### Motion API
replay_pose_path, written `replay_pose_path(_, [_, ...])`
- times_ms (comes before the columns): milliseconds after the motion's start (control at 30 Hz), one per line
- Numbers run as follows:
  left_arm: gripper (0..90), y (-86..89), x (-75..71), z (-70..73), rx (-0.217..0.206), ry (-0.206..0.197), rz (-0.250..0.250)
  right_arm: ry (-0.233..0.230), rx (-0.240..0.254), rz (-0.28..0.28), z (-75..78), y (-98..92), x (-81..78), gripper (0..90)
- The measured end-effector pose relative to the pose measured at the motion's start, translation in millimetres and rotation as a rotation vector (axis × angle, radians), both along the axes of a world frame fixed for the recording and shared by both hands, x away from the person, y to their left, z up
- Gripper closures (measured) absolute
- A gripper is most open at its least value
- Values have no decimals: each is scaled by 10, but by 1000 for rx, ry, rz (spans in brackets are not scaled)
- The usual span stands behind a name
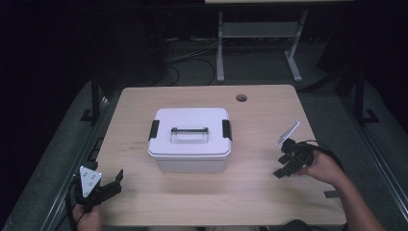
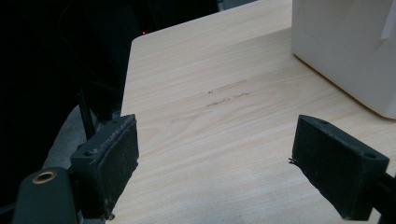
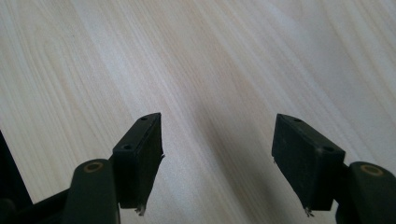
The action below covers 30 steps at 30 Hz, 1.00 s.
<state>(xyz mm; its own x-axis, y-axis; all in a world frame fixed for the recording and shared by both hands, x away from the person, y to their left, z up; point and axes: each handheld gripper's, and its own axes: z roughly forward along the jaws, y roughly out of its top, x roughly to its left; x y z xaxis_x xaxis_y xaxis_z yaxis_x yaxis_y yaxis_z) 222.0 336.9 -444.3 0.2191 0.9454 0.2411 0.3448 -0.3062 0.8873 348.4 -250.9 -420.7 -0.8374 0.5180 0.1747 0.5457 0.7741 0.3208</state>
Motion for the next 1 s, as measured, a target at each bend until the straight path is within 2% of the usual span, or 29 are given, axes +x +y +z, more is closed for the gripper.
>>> replay_pose_path(533, [140, -11, 3, -2, 16, -8, 11, -6, 12, -6, 4, -33, -47, 328])
replay_pose_path(1000, [141, -4, 5, -6, 13, -8, 13, -8, 17, -11, 12, -40, -52, 325])
